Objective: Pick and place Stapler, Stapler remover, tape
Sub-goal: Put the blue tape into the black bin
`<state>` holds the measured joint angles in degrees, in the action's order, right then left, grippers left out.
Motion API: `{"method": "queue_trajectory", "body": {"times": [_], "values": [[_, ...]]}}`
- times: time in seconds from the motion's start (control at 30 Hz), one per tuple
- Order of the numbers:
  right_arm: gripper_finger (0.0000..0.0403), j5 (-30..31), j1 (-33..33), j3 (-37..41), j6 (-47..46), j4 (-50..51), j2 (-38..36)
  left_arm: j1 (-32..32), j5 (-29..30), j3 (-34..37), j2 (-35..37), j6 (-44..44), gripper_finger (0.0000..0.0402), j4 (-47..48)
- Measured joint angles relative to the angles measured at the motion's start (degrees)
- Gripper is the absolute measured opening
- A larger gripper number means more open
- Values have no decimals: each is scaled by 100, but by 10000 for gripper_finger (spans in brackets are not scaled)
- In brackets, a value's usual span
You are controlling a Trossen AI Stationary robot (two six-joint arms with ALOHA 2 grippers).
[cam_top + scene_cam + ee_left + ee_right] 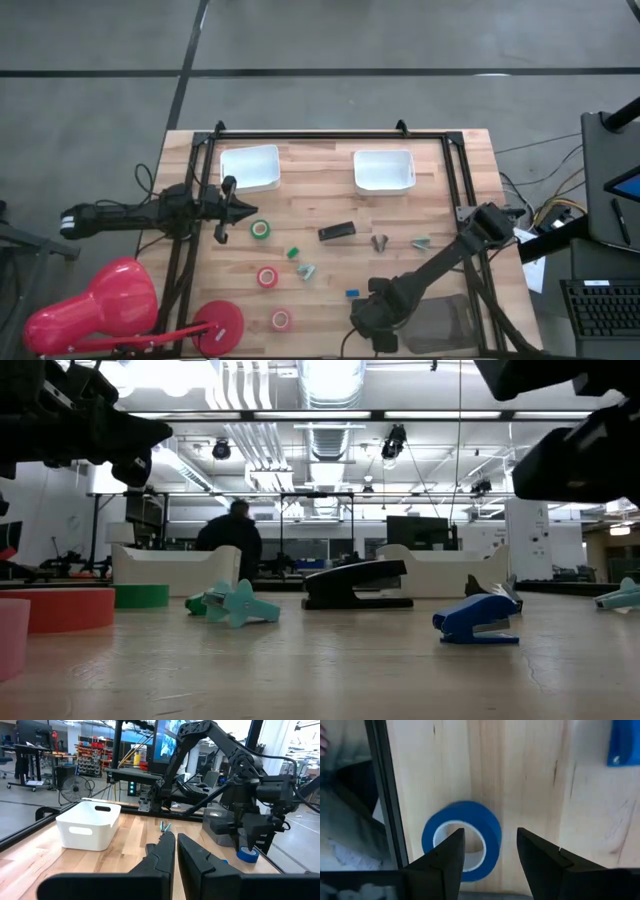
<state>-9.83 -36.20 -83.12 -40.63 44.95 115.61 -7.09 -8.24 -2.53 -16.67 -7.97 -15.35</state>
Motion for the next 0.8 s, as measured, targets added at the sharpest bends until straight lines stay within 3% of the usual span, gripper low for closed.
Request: {"method": "queue_trajectory", "body": {"times": [0.43,0.8], "values": [[140,83,-77,-104,53,245,359,0,-1,-1,-7,1,23,10],[56,127,-25,-101,191,295,394,0,-1,1,-7,1,23,7]]}}
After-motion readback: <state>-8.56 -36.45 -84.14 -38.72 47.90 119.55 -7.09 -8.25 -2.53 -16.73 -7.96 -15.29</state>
